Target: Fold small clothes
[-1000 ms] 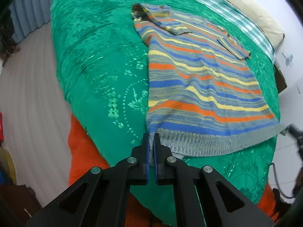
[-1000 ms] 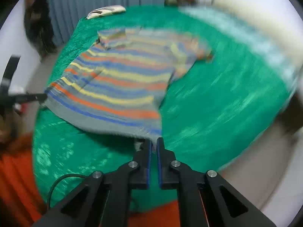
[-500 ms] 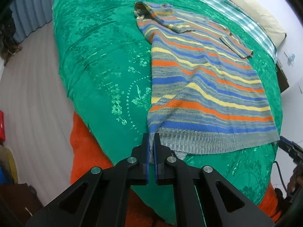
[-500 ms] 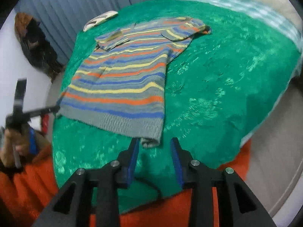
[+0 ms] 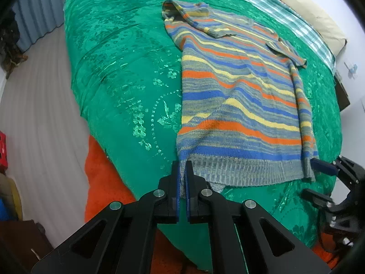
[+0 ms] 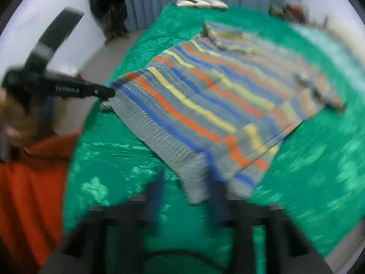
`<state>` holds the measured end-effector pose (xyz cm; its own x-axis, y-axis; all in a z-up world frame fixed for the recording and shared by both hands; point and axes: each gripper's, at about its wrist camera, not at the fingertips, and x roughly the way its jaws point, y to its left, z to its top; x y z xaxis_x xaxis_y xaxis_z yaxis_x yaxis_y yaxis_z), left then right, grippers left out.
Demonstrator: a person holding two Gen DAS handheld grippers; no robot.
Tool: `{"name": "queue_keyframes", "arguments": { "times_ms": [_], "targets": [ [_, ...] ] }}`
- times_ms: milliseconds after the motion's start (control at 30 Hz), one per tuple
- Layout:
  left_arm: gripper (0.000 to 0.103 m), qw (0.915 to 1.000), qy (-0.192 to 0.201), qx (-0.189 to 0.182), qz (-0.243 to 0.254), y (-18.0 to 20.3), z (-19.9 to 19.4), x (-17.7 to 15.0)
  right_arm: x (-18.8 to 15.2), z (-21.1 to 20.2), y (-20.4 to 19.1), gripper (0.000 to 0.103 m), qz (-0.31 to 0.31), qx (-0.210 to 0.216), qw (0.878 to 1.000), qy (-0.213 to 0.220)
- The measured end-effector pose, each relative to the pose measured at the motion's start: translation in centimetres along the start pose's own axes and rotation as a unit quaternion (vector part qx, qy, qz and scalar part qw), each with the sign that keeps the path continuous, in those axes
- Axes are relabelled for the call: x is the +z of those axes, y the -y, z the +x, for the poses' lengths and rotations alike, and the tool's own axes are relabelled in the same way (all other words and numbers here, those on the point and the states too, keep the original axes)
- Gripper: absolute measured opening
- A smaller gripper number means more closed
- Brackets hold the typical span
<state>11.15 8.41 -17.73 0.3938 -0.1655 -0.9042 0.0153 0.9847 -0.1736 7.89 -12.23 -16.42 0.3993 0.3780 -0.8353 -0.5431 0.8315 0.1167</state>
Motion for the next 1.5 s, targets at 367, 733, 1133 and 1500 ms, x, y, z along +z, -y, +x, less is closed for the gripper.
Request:
{"name": "queue_keyframes", "arguments": {
  "times_ms": [367,733,1133,1500],
  "targets": [
    [0.002,1.0,0.0,0.004,0.005,0.1,0.2,-0.2,-4.4,-4.8,11.3,0.036,0.35,0.17,0.917,0.085],
    [0.003,1.0,0.002,0.007,0.006,0.2,-0.1,-0.3,-1.3,0.0,6.7,0.033,0.3,0.103,0.948,0.012],
    [0.003,0.9998,0.009,0.003,0.016,0.4,-1.2,-0.3,-2.6,-6.3,9.9,0.004,0.301,0.11,0.946,0.057],
    [0.024,0.9998,-0.002,0.019,0.003,-0.7,-2.0,-1.0,-6.5,-5.9,14.5,0.003,0.293,-0.083,0.951,-0.058]
  ]
}}
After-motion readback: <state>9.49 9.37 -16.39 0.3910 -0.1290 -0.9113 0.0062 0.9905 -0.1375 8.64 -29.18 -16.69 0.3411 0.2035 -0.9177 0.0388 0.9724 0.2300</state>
